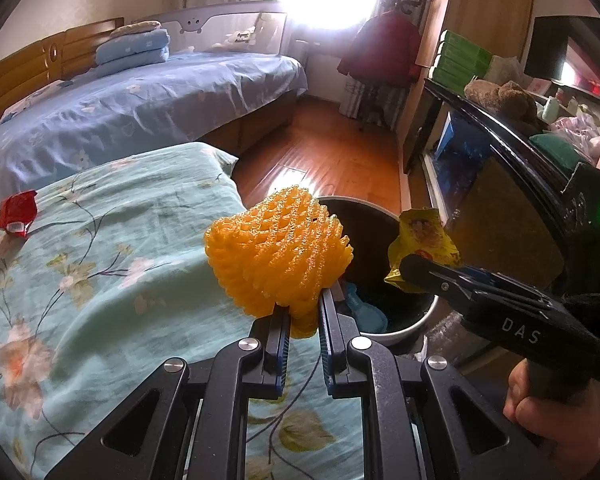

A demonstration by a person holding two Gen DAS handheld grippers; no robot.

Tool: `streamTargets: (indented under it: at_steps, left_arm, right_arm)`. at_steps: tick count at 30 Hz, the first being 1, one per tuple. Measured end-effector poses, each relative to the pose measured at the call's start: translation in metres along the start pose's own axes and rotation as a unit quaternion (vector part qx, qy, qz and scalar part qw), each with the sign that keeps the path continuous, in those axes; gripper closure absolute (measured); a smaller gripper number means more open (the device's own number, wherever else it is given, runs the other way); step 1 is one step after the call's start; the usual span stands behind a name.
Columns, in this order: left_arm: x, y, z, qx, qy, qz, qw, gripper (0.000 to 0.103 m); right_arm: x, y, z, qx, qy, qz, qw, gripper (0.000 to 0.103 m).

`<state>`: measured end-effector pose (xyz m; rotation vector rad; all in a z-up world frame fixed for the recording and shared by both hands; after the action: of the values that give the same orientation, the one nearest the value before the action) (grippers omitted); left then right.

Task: Collect trash
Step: 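Carry the yellow wrapper with the right tool while the left tool carries the foam net over the bin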

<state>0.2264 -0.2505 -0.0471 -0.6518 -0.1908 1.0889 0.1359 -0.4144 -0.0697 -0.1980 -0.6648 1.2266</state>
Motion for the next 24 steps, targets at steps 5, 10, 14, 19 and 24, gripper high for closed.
streamTargets:
  at_steps: [5,10,14,19,24]
  left_arm:
    - [-0.004,-0.003,-0.006,0.003,0.001,-0.005,1.0000,0.091]
    - [-0.006,-0.006,-0.010,0.005,0.001,-0.007,1.0000,0.091]
    - [-0.010,-0.009,-0.013,0.008,0.000,-0.010,0.9999,0.091]
    - [-0.013,-0.011,-0.017,0.008,0.000,-0.014,0.9999,0.091]
    - [-0.015,-0.012,-0.019,0.009,-0.001,-0.015,0.9998,0.091]
  right_arm:
    - [-0.005,-0.004,0.000,-0.002,0.005,-0.003,1.000,0.052]
    - [-0.008,-0.006,-0.002,-0.003,0.008,-0.006,1.000,0.052]
    - [-0.011,-0.008,-0.003,-0.002,0.010,-0.007,1.000,0.052]
    - [-0.013,-0.009,-0.004,-0.002,0.011,-0.009,1.000,0.052]
    - [-0.014,-0.010,-0.004,-0.002,0.011,-0.010,1.000,0.052]
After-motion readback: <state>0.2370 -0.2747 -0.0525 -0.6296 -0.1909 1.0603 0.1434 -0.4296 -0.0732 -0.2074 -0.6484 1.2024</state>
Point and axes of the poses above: each gripper's, at about its wrist camera, not at the fingertips, and z roughly against the way its jaws point, x to its left, y to its underside, the point moved 2 cm from there along -z, roughly the way its jaws point, and after that the axes turned 9 degrees about x, right-handed, at the moved point
